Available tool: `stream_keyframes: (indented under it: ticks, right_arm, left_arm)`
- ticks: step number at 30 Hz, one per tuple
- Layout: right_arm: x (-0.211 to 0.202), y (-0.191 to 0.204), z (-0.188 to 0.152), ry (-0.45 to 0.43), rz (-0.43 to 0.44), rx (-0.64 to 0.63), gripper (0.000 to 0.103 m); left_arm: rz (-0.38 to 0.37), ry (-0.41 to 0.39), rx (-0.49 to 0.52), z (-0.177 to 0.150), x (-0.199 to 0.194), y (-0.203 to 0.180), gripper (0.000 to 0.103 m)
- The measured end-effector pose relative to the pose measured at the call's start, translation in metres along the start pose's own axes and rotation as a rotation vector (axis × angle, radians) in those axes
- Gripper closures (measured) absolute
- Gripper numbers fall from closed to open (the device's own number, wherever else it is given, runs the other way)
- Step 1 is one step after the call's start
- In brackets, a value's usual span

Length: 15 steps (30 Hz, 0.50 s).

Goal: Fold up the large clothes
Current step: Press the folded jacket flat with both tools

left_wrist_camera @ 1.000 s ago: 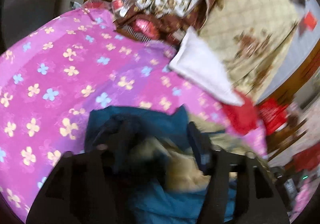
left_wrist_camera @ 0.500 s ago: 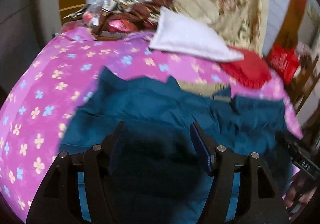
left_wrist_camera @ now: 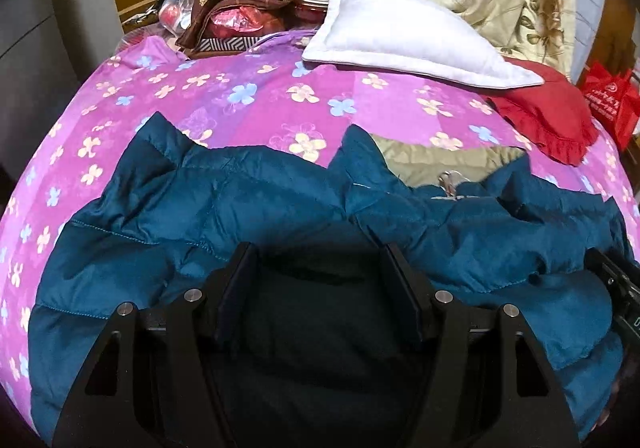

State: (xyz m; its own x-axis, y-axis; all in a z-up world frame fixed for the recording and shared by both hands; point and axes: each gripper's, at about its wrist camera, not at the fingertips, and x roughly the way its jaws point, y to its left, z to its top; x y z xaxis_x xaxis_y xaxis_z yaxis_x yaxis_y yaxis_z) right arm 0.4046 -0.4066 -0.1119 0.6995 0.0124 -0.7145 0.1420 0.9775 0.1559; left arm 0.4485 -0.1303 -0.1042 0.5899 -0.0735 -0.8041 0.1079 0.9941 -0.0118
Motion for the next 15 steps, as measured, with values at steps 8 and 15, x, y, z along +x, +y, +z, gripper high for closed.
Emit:
stream_keyframes:
  ticks: [8,15]
  right_arm:
    - [0.001,0.002,0.001,0.008,-0.031,-0.004,0.022]
    - [-0.059,-0.009,-0.033,-0.058,0.030,-0.008,0.022]
  left_arm:
    - [-0.036,-0.011,-0.032,-0.002,-0.014,0.013,0.037]
    - [0.020,-0.069,-0.101,-0.027,-0.051,0.082,0.037]
